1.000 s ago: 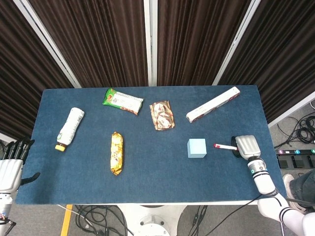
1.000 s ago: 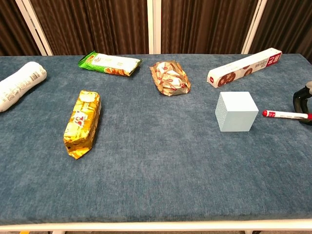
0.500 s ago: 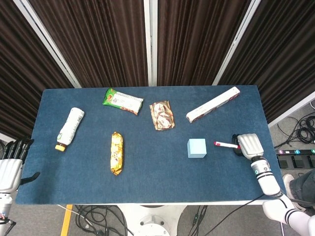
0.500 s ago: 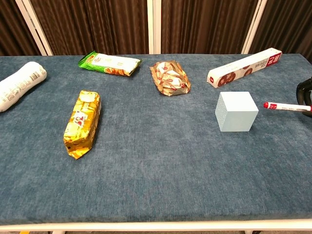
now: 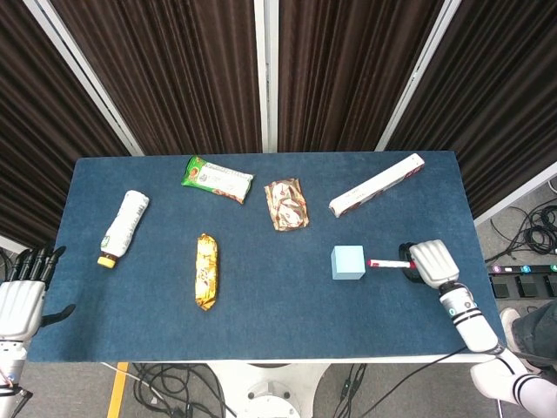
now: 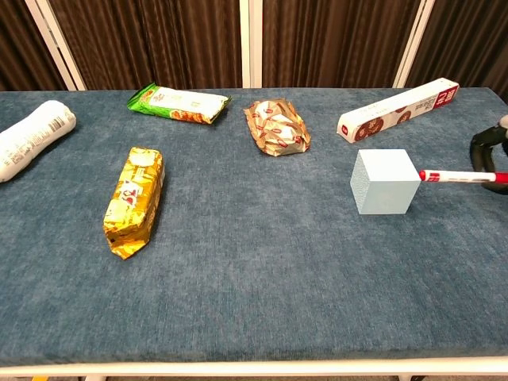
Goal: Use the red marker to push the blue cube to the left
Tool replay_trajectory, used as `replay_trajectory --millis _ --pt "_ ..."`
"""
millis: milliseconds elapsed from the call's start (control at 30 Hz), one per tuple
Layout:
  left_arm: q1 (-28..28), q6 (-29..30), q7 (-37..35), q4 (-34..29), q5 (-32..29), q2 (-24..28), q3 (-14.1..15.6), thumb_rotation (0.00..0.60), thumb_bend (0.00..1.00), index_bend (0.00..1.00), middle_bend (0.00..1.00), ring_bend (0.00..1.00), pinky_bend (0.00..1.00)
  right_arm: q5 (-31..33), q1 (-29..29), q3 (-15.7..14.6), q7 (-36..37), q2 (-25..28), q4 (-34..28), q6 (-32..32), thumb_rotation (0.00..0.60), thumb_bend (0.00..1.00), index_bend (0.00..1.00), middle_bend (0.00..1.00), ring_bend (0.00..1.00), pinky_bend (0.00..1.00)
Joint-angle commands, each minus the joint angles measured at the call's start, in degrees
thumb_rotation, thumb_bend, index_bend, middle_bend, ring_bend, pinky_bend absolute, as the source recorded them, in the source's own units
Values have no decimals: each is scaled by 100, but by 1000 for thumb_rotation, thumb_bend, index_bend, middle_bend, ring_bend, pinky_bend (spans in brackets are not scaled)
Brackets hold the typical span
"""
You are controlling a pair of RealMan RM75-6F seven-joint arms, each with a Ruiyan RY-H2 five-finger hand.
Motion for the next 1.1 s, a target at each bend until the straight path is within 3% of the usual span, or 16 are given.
replay_trajectory --millis 33,467,1100 --pt "7 9 -36 -2 -9 25 -4 600 0 112 106 44 71 58 56 35 -238 -68 -156 -75 600 317 696 624 736 835" --pt "24 -37 -279 174 -79 20 -4 600 0 112 106 44 71 337 242 300 -1058 -196 -860 -135 600 317 699 630 736 835" --pt "28 -42 -445 209 -49 30 20 600 0 112 106 44 71 473 145 171 -1198 -59 -615 -250 600 319 659 641 736 835"
